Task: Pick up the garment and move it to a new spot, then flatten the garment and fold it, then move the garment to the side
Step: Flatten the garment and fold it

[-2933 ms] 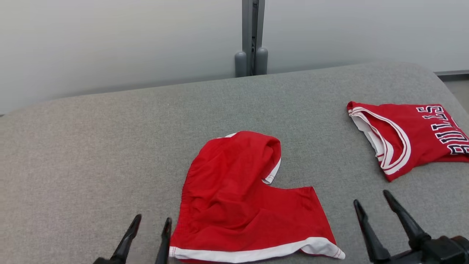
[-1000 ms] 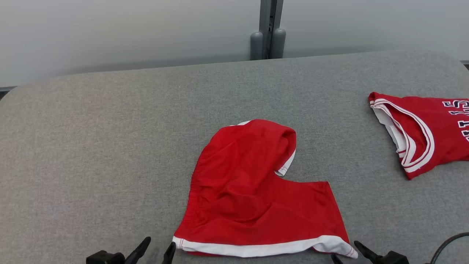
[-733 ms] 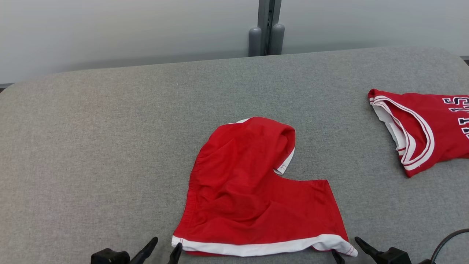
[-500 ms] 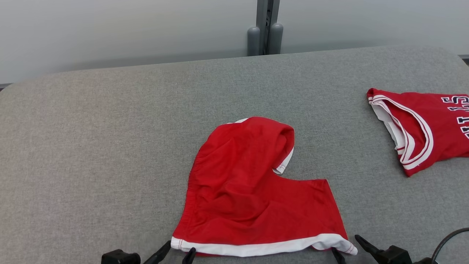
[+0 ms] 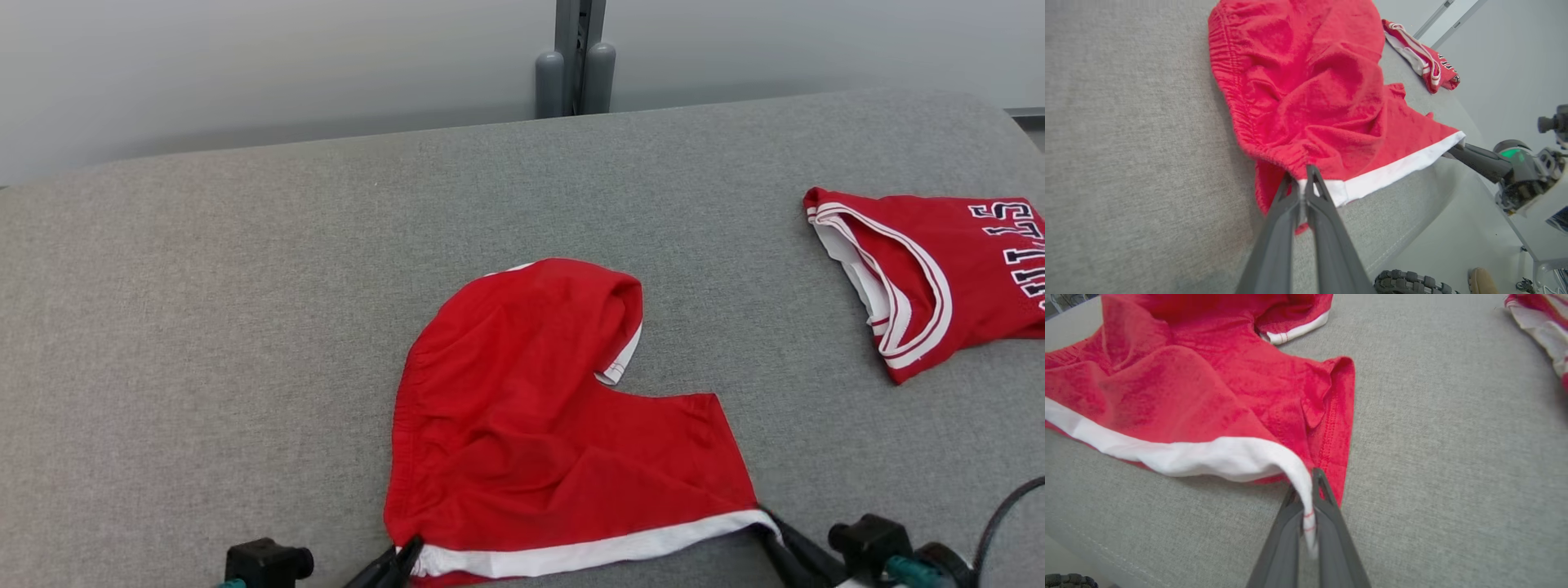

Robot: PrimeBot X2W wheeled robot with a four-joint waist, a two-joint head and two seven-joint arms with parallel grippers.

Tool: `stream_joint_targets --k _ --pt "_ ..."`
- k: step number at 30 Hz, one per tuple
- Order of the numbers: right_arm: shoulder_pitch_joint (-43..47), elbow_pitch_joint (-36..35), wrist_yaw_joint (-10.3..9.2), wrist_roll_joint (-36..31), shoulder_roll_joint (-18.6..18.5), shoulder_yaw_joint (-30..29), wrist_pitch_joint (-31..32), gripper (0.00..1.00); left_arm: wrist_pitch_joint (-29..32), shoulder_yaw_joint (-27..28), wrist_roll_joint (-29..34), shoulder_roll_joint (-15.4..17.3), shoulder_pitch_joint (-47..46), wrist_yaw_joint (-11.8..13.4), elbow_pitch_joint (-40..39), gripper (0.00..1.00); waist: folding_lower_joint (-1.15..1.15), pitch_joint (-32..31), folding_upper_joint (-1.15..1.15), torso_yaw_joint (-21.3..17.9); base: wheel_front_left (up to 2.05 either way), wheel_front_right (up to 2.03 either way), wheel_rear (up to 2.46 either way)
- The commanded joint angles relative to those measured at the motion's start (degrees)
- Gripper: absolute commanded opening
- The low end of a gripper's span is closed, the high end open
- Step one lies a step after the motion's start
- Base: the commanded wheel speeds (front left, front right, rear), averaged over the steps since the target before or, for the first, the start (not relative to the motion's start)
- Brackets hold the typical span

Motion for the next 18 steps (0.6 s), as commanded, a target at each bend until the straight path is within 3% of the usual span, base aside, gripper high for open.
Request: stream_joint_targets --k 1,6,11,16,18 --pt "-1.1 -1.3 -0.01 1.1 -1.0 -0.6 -0.3 0.00 -0.8 0.1 -1.0 0.6 -1.3 -0.1 -1.0 0.00 0.00 -0.2 0.00 -0.3 0.00 0.00 0.00" --pt "-2.9 -13.4 0.00 6.4 -4.8 -5.3 0.9 0.00 -2.6 3.3 -5.4 3.0 -3.3 -0.1 -11.9 0.00 0.00 0.3 0.00 -0.9 0.00 0.00 0.00" --pt "-11.1 -29.8 0.00 9.7 -11.5 -10.8 7.5 0.00 2.0 9.2 -9.7 6.0 -13.6 0.6 -24.9 0.00 0.00 4.8 0.00 -0.9 0.00 0.00 0.00" --pt "-31.5 -32.6 -0.01 8.9 -16.7 -12.1 13.4 0.00 10.5 12.8 -11.8 6.7 -37.1 2.3 -21.6 0.00 0.00 13.1 0.00 -0.4 0.00 0.00 0.00" --pt "-41.6 -29.8 0.00 10.5 -14.5 -11.5 14.1 0.00 12.7 12.5 -10.4 5.9 -48.2 2.4 -16.2 0.00 0.00 16.6 0.00 -0.3 0.00 0.00 0.00"
